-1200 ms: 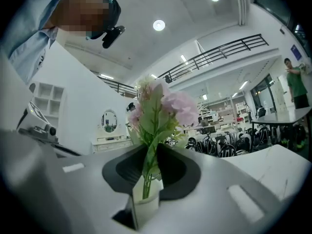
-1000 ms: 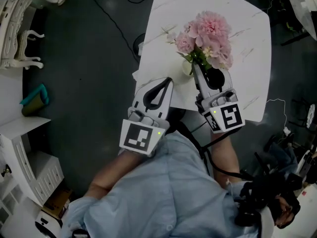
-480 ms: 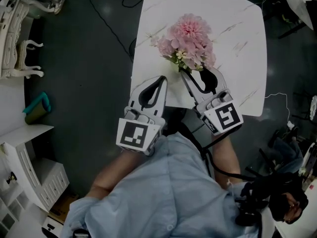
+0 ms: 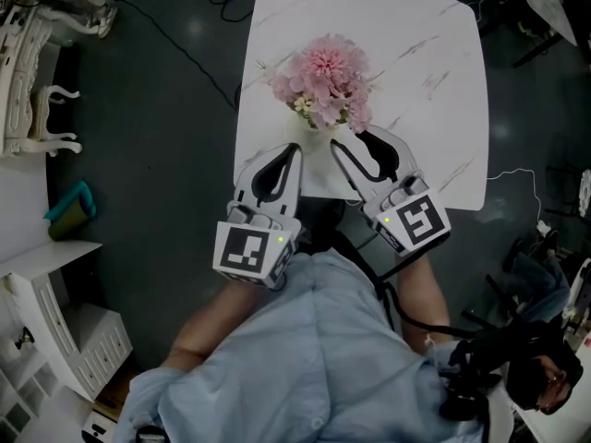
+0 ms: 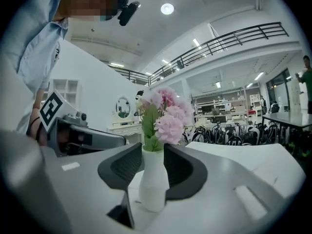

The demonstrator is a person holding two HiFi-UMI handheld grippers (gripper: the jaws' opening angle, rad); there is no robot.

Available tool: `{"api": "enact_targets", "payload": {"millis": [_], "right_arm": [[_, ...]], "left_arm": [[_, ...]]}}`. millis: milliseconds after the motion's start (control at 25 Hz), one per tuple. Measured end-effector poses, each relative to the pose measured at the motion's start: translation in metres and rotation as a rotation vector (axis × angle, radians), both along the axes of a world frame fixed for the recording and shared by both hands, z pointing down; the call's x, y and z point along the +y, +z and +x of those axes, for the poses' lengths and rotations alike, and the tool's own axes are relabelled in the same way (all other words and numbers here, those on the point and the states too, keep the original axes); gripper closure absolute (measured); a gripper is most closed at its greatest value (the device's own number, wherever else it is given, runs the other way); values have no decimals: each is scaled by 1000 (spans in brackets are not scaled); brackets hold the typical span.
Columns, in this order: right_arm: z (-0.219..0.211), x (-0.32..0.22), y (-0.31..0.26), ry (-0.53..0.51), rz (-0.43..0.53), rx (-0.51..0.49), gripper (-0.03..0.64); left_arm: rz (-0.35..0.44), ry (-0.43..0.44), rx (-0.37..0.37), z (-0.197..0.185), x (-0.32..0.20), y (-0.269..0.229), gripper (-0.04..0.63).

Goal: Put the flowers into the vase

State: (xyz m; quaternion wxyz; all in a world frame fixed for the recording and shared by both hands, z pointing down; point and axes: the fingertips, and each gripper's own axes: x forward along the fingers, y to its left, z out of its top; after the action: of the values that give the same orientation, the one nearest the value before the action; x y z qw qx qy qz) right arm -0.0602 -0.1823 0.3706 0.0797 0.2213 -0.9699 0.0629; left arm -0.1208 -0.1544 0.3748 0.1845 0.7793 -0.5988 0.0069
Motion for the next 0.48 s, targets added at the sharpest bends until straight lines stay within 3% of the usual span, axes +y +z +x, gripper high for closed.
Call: {"api": "enact_targets", "payload": {"millis": [480], "right_arm": [[52, 1, -3, 80, -67, -49, 479]], "left_arm": [[13, 32, -19, 46, 6, -7, 591]]}}
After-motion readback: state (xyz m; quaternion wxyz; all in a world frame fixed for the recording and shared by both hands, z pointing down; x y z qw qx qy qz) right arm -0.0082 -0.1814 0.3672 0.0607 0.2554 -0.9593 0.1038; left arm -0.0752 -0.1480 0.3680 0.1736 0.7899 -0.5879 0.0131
